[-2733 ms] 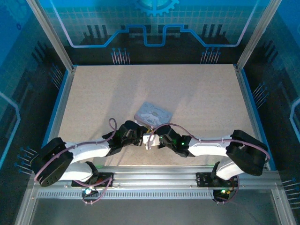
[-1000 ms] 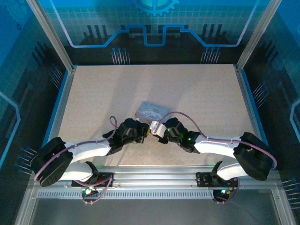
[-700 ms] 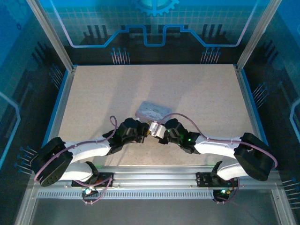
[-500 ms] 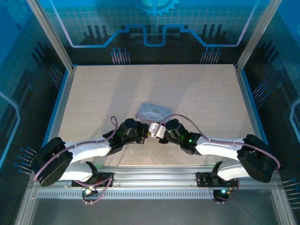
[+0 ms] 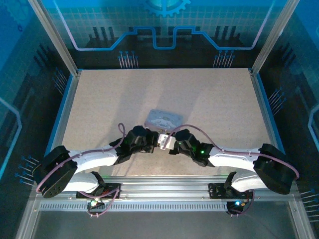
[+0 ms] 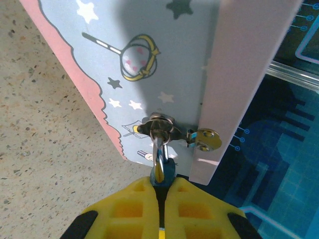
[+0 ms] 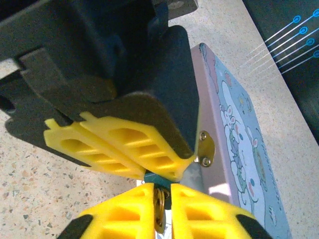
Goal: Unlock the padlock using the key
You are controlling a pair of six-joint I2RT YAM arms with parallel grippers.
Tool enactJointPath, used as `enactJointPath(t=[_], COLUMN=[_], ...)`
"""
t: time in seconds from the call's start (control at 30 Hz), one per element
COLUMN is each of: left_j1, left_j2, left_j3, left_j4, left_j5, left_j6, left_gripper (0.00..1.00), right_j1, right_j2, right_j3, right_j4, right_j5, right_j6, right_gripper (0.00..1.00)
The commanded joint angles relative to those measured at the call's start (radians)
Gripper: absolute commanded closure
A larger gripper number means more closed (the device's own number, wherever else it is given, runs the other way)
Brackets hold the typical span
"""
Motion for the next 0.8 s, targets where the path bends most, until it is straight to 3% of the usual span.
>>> enactJointPath(t=[0.0, 0.27, 0.6, 0.77], left_j1=[-0.015, -0.015, -0.016, -0.017], left_j2=[-0.016, -0.015, -0.009, -0.003], left_j3=[0.025, 0.033, 0.029, 0.028], left_j4=[0.009, 0.015, 0.022, 0.025], left_j5=[0.055, 0.068, 0.069, 0.069], left_j6=[0.017, 0.027, 0.028, 0.030], left_gripper=[1.00, 1.00, 1.00, 1.00], right_j1=[-0.002, -0.026, -0.096, -0.108], right_j2=[-0.025, -0.023, 0.017, 0.043], right_j3=[-0.026, -0.005, 0.087, 0.088], right_j4=[0.034, 0.036, 0.003, 0.037], right_j5=[0.057, 0.031, -0.133, -0.171], right_j6=[0.004, 0.147, 0.698, 0.877], right_gripper=[0.97, 1.00, 1.00, 1.00])
